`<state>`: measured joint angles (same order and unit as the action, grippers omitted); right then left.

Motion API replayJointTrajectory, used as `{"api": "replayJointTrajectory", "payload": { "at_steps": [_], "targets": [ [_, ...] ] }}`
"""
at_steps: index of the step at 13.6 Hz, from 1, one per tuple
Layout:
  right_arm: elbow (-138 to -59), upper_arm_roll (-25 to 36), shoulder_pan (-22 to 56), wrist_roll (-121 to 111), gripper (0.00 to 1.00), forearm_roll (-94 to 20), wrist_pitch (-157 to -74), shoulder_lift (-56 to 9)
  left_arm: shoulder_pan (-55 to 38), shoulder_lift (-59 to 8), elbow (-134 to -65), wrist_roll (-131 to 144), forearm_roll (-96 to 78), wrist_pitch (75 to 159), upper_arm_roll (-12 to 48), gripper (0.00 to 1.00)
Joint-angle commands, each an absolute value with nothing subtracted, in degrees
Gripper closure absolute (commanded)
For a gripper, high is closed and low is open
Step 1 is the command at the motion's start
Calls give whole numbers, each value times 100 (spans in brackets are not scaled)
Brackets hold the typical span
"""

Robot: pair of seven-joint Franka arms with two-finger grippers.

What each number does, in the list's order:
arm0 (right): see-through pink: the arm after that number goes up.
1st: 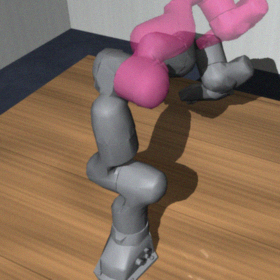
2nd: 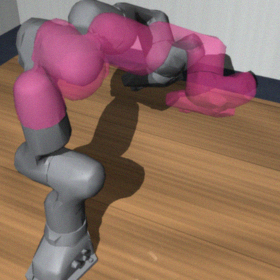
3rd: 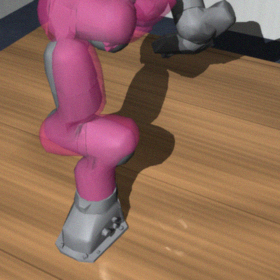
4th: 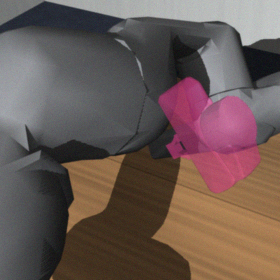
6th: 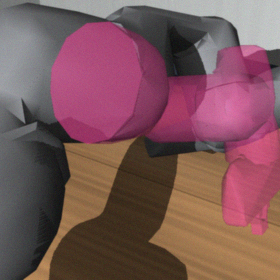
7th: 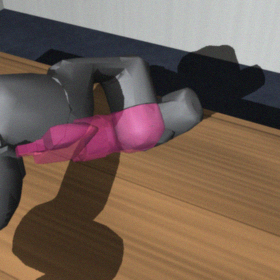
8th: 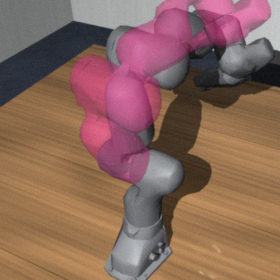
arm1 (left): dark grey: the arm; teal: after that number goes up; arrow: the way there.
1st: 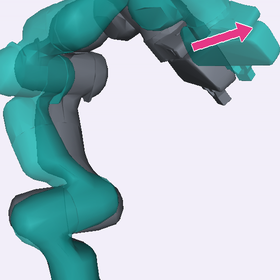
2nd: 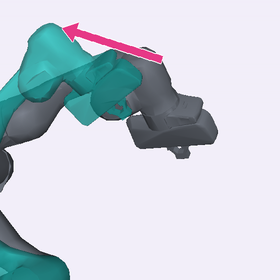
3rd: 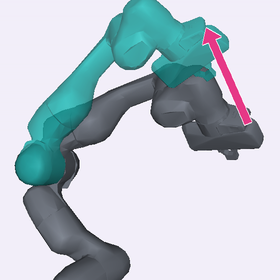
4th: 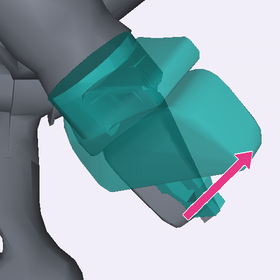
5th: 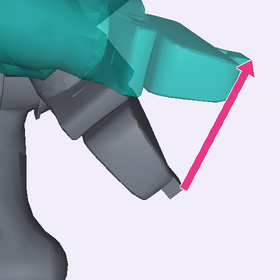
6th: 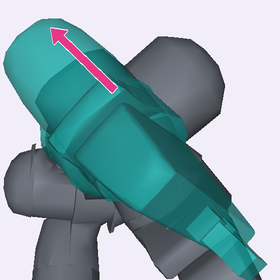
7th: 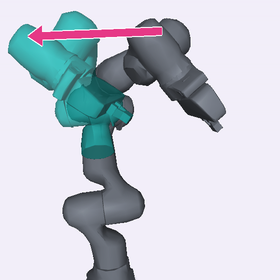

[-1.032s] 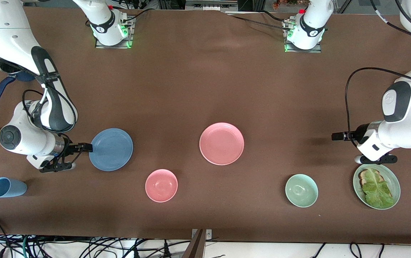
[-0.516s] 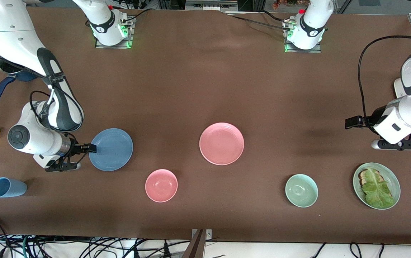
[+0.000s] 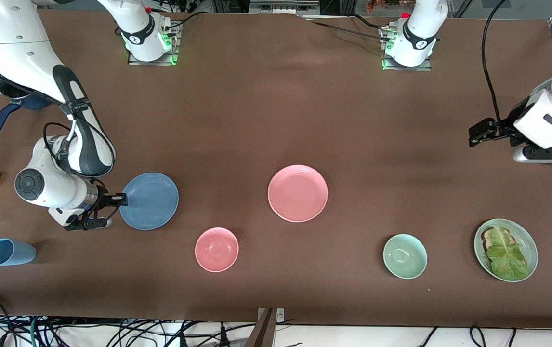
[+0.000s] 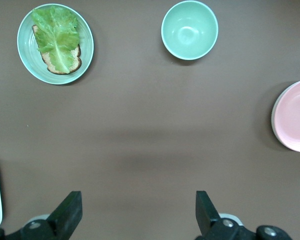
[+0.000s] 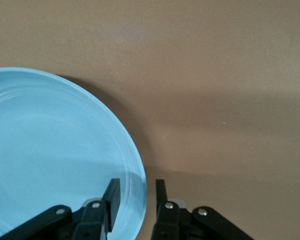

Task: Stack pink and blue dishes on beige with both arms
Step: 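Grasp the blue plate rim with the right gripper while the left gripper withdraws, then lift the blue plate with the right gripper toward the pink plate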

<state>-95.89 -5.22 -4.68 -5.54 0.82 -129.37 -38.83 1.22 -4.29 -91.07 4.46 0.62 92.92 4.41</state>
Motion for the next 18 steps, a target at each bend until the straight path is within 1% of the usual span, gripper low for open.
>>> {"api": "replayJointTrajectory", "payload": {
  "at_steps": [1, 2, 6, 7, 10, 15, 18],
  "targets": [
    [-9615, -545, -457, -440, 68, 70, -13017, -3920, 35, -176, -9255, 431, -79, 9098, 334, 0],
    [-9615, -545, -457, -439, 70, 70, -13017, -3920, 44, -97, -9290, 439, -70, 9097, 334, 0],
    [-9615, -545, -457, -439, 95, 70, -13008, -3920, 35, 52, -9378, 448, 9, 9123, 299, 0],
    [-9607, -545, -457, -448, 100, 70, -12999, -3920, 35, 53, -9378, 422, 17, 9123, 221, 0],
    [-9528, -571, -448, -352, 100, 70, -12894, -3841, 44, 79, -9378, 422, 140, 9123, 211, 0],
    [-8483, -641, -308, -299, 100, 26, -11393, -3648, 105, 79, -9352, 413, 281, 9079, 228, 0],
    [-8139, -931, -308, -168, 100, 0, -10690, -3411, 123, 88, -9360, 396, 229, 9062, 229, 0]
  ]
}}
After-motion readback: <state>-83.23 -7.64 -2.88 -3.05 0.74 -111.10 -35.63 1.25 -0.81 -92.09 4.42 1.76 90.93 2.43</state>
